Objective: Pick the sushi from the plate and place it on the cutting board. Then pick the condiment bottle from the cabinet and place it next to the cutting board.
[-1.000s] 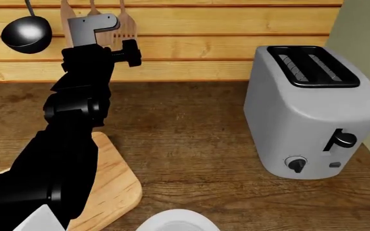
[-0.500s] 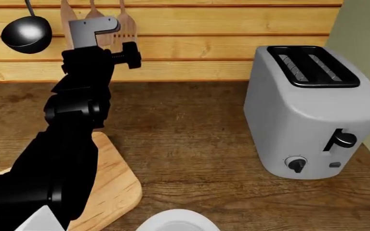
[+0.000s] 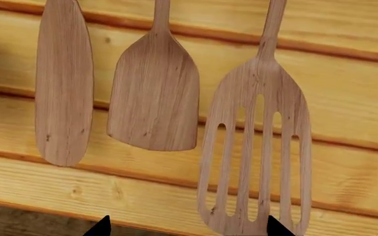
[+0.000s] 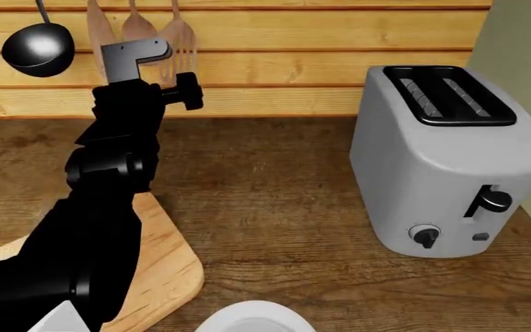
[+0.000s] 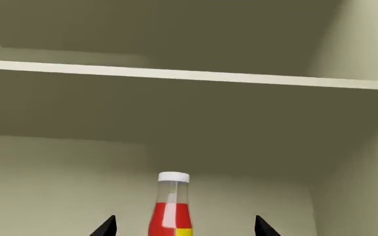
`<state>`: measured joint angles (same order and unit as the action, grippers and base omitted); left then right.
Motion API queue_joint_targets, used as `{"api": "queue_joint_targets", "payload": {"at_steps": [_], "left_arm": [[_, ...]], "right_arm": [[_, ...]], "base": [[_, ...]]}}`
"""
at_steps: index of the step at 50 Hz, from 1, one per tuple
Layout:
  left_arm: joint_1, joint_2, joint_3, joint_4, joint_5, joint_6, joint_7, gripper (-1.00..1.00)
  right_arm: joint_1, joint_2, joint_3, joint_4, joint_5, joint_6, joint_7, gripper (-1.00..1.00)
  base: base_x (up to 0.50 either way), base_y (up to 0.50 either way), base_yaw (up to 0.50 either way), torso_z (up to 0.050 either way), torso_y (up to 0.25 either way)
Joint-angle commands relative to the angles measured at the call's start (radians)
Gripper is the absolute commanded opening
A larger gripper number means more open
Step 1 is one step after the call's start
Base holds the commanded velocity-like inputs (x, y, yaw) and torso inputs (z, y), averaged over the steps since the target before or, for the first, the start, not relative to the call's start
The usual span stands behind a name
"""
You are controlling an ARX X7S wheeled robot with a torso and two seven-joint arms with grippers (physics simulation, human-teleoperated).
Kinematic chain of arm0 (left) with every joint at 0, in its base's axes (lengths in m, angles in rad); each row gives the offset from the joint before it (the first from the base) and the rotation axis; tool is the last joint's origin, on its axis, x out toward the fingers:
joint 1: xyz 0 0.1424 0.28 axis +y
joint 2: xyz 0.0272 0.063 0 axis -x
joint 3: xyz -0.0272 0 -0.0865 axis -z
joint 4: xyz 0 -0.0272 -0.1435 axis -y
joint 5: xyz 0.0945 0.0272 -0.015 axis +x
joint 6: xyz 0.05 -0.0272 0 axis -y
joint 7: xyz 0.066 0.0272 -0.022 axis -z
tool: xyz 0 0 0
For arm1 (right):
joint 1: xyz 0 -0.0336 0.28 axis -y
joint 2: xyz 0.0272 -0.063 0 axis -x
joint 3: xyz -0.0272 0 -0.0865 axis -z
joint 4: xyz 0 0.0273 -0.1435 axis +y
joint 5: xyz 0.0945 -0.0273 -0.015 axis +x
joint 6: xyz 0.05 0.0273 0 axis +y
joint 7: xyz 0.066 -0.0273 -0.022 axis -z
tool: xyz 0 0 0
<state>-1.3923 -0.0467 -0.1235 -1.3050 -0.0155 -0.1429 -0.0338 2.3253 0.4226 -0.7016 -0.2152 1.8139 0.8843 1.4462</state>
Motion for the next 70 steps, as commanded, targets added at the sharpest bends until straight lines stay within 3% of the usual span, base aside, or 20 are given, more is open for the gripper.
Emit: {"api": "queue_joint_targets", "payload": {"at_steps": [1,9,17,23,65,66,70], "left_arm": [[0.014,-0.003,-0.007,-0.004,0.012,0.006,-0.003,1.0],[0.013,-0.002,-0.003,-0.004,0.013,0.003,-0.002,1.0],[0.013,-0.002,-0.004,-0.004,0.01,0.002,0.003,1.0],[0.014,-0.003,-0.006,-0.004,0.01,0.0,0.005,1.0],[0.017,-0.004,-0.013,-0.004,0.009,0.016,0.004,1.0],[0.018,-0.004,-0.013,-0.004,0.009,0.017,0.004,1.0],[0.018,-0.004,-0.014,-0.004,0.01,0.019,0.003,1.0]], "right_arm": [[-0.018,-0.068,-0.002,0.186,-0.068,0.04,-0.123,1.0],[0.025,-0.129,-0.021,0.353,-0.202,0.068,-0.275,1.0],[0.029,-0.234,0.144,0.459,-0.465,0.23,-0.402,1.0],[0.023,-0.277,0.129,0.655,-0.587,0.187,-0.58,1.0],[-0.133,-0.331,0.091,1.008,-0.586,0.225,-0.754,1.0],[-0.136,-0.334,0.087,1.022,-0.587,0.23,-0.755,-1.0],[-0.137,-0.341,0.077,1.044,-0.588,0.241,-0.76,-1.0]], "base": [[0.0,0.0,0.0,0.0,0.0],[0.0,0.0,0.0,0.0,0.0],[0.0,0.0,0.0,0.0,0.0],[0.0,0.0,0.0,0.0,0.0],[0.0,0.0,0.0,0.0,0.0],[0.0,0.0,0.0,0.0,0.0],[0.0,0.0,0.0,0.0,0.0]]}}
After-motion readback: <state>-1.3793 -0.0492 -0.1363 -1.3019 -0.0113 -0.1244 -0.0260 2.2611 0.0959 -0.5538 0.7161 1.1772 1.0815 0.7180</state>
